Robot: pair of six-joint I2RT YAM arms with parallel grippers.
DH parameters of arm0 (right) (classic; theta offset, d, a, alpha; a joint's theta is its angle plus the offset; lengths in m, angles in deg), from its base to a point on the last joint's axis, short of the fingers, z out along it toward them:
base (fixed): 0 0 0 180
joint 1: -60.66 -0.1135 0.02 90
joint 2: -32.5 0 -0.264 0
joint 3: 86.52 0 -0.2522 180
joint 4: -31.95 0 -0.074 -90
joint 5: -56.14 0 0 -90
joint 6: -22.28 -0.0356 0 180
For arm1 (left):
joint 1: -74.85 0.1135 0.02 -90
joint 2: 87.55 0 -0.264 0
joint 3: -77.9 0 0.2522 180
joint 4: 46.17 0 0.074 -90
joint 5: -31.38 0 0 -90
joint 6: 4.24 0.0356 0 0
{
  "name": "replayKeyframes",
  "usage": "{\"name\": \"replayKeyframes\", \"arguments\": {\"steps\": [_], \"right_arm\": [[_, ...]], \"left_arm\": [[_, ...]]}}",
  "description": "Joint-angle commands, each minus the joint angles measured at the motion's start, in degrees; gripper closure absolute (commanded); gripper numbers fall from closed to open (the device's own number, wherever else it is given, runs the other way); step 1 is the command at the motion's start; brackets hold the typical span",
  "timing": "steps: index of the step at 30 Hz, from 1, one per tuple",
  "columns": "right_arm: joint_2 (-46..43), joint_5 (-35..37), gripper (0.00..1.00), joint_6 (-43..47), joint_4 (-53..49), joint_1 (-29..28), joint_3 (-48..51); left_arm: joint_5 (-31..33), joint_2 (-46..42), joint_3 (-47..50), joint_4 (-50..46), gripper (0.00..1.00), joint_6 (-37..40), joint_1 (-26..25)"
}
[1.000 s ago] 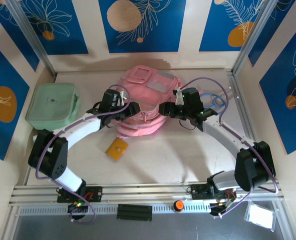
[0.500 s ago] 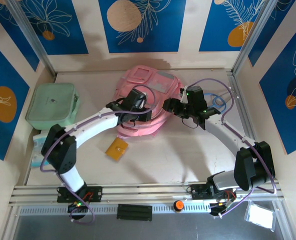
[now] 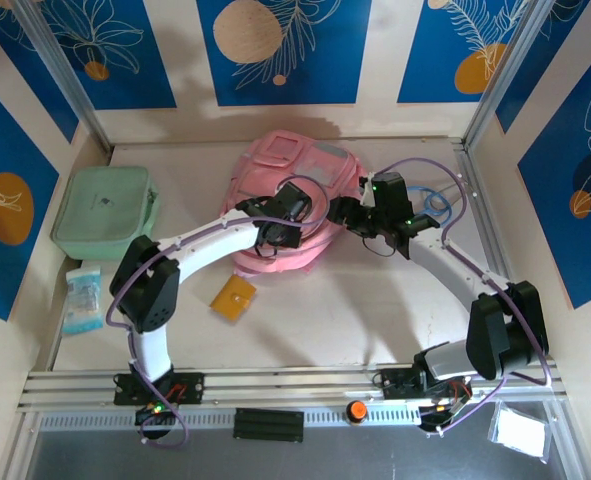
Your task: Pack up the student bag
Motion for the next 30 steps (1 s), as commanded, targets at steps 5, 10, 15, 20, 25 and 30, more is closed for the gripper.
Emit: {"name": "replayKeyframes", "arguments": {"steps": [5, 10, 15, 20, 25, 30], "right_arm": [[0.6, -2.3, 0.42, -4.5, 0.3, 0.3, 0.7], [-0.7, -2.5, 0.47, -16.6, 1.8, 0.7, 2.5], [0.3, -5.7, 0.47, -25.2, 2.7, 1.1, 1.8], [3.5, -9.3, 0.49, -29.5, 0.8, 1.4, -0.5], [5.1, -9.5, 0.56, -31.4, -0.3, 1.8, -1.0], [7.3, -11.3, 0.63, -31.2, -0.2, 2.2, -2.1]], "left_arm": [[-3.5, -1.9, 1.4, 3.1, 1.0, 2.7, -0.1], [-12.8, -6.2, 5.9, 12.6, 1.0, 5.6, -0.2], [-21.0, -7.3, 7.2, 18.1, 1.0, 6.0, -0.2], [-27.5, -5.6, 6.0, 21.6, 1.0, 4.5, -0.2], [-29.3, -4.3, 5.3, 23.4, 1.0, 3.5, -0.2], [-29.4, -3.6, 5.2, 22.4, 1.0, 4.0, -0.2]]}}
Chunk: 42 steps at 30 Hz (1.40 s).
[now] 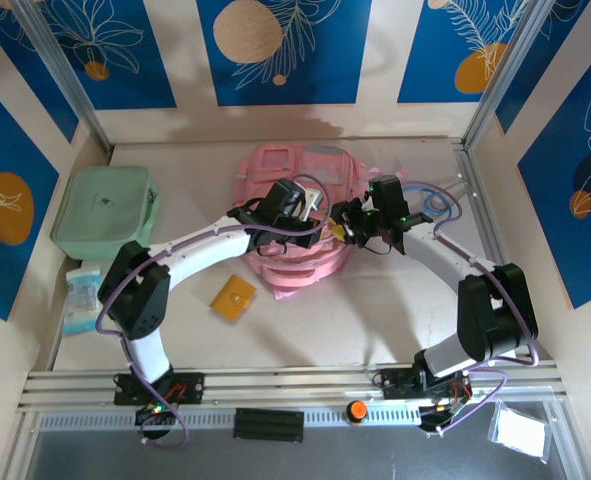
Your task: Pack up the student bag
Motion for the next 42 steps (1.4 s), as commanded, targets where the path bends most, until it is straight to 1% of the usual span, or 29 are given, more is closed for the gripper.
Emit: {"name": "replayKeyframes", "arguments": {"steps": [1, 5, 7, 11, 12, 13, 18, 21, 26, 31, 34, 37, 40, 42], "right_arm": [[2.1, -3.2, 0.65, -0.9, -1.6, 0.4, -2.8], [3.4, -3.2, 0.78, 0.2, -3.6, 0.5, -4.6], [3.3, -2.3, 0.85, 0.9, -4.7, 0.7, -5.0], [2.5, -0.4, 0.91, 2.2, -6.9, 1.8, -5.1], [2.1, -0.1, 0.95, 2.7, -7.3, 2.2, -4.9], [1.9, 0.2, 0.96, 2.9, -7.7, 2.5, -4.9], [1.3, 0.5, 0.96, 4.5, -8.7, 4.5, -5.0], [1.5, 0.3, 0.96, 5.3, -8.8, 5.1, -5.5], [1.9, 0.2, 0.96, 7.2, -9.6, 6.0, -6.5], [2.3, -0.1, 0.97, 8.5, -10.3, 6.4, -7.0], [2.3, 0.3, 0.95, 8.5, -10.8, 6.7, -6.8], [2.5, 0.7, 0.95, 8.9, -11.4, 6.9, -7.1], [2.4, 0.8, 0.95, 9.6, -11.9, 7.2, -7.4], [2.5, 0.8, 0.95, 10.2, -12.3, 7.4, -7.7]], "left_arm": [[-4.0, 0.8, -1.5, 2.0, 1.0, 0.2, -0.5], [-3.2, 1.2, -2.0, -0.1, 1.0, 1.5, -0.4], [-1.4, 0.9, -1.9, -1.8, 1.0, 2.7, -0.3], [0.2, -2.0, 2.1, -2.2, 1.0, 4.5, 1.8], [0.2, -3.0, 3.2, -2.6, 1.0, 5.1, 2.6], [0.4, -3.9, 4.0, -3.3, 1.0, 5.8, 3.2], [5.0, -7.9, 7.0, -9.1, 1.0, 8.1, 6.4], [7.2, -9.1, 8.4, -10.9, 1.0, 8.6, 8.2], [9.1, -10.1, 10.3, -11.3, 1.0, 8.8, 12.0], [8.8, -10.3, 10.9, -11.3, 1.0, 9.8, 15.0], [10.9, -10.3, 10.4, -12.4, 1.0, 9.4, 16.7], [13.2, -9.0, 7.7, -15.0, 1.0, 8.0, 18.4], [14.8, -7.7, 5.9, -15.9, 1.0, 9.1, 19.2], [14.1, -6.7, 5.1, -15.3, 1.0, 11.0, 20.0]]}}
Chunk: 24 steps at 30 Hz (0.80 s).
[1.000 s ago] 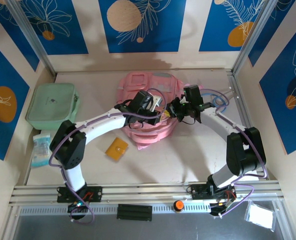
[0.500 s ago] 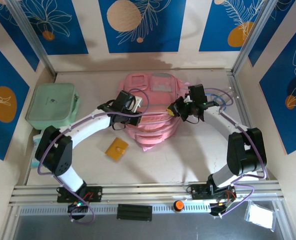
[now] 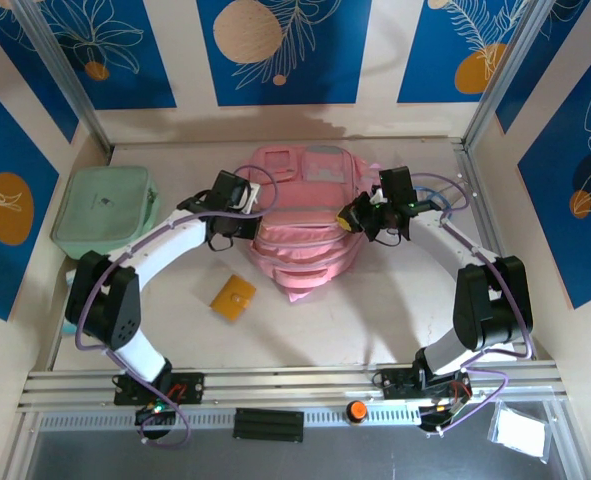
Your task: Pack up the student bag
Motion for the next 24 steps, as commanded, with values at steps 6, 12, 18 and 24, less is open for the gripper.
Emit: {"name": "replayKeyframes", "arguments": {"steps": [6, 12, 18, 24], "right_arm": [[0.8, 1.9, 0.95, 3.4, -3.9, 2.6, -2.7], [1.3, 1.1, 0.95, 4.8, -4.2, 2.7, -2.8], [3.1, -2.9, 0.95, 7.4, -6.1, 2.5, -4.3], [3.3, -3.0, 0.95, 9.1, -7.6, 2.8, -4.4]], "left_arm": [[-3.5, 6.6, -7.5, -5.0, 1.0, 10.3, 5.3], [-7.3, 10.3, -12.8, -7.7, 1.0, 16.2, 6.7], [-13.9, 12.2, -15.7, -10.8, 1.0, 22.2, 8.2], [-15.3, 14.0, -17.0, -10.1, 0.95, 23.5, 10.6]]}}
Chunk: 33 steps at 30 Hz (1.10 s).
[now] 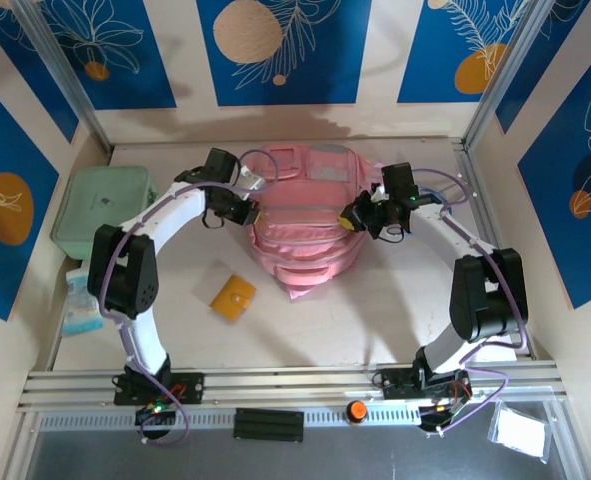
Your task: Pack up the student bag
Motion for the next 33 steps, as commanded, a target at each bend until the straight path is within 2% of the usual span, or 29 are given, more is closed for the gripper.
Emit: {"name": "replayKeyframes", "arguments": {"steps": [1, 6, 11, 16, 17, 18, 20, 24, 28, 33], "right_arm": [[0.2, -0.4, 0.95, 2.6, -3.6, 1.2, -1.5], [0.4, -0.6, 0.95, 2.9, -3.6, 1.3, -1.6], [0.1, -1.0, 0.95, 3.0, -3.4, 1.3, -1.4], [-0.4, -2.0, 0.93, 3.5, -3.0, 1.2, -1.2], [-0.7, -2.0, 0.91, 3.7, -2.9, 1.1, -1.2], [-1.1, -2.1, 0.87, 3.9, -2.8, 1.1, -1.1], [-2.4, -1.8, 0.75, 4.7, -2.4, 0.9, -0.8], [-6.1, 1.0, 0.55, 7.2, -2.4, 0.0, -0.9], [-8.6, 5.0, 0.44, 10.2, -4.2, -1.8, -2.2], [-9.5, 10.6, 0.4, 13.6, -5.2, -6.7, -3.9]], "left_arm": [[-0.1, 1.4, -2.7, -0.1, 0.93, 2.3, 3.1], [-1.4, 3.1, -4.9, 1.1, 0.83, 0.4, 3.3], [3.4, 3.6, -4.7, 3.3, 0.79, -2.7, 3.4], [4.3, 1.5, -1.8, 6.3, 0.76, -6.2, 3.4], [4.5, 0.5, -0.7, 7.2, 0.71, -7.3, 3.5], [5.5, -0.6, 0.4, 7.9, 0.61, -8.7, 3.5], [7.9, -2.8, 2.5, 8.2, 0.49, -11.4, 3.5], [12.9, -9.3, 8.6, 7.4, 0.36, -18.3, 3.5], [12.3, -17.3, 17.7, 7.5, 0.28, -27.0, 3.4], [11.2, -27.6, 30.1, 5.3, 0.26, -32.4, 2.4]]}}
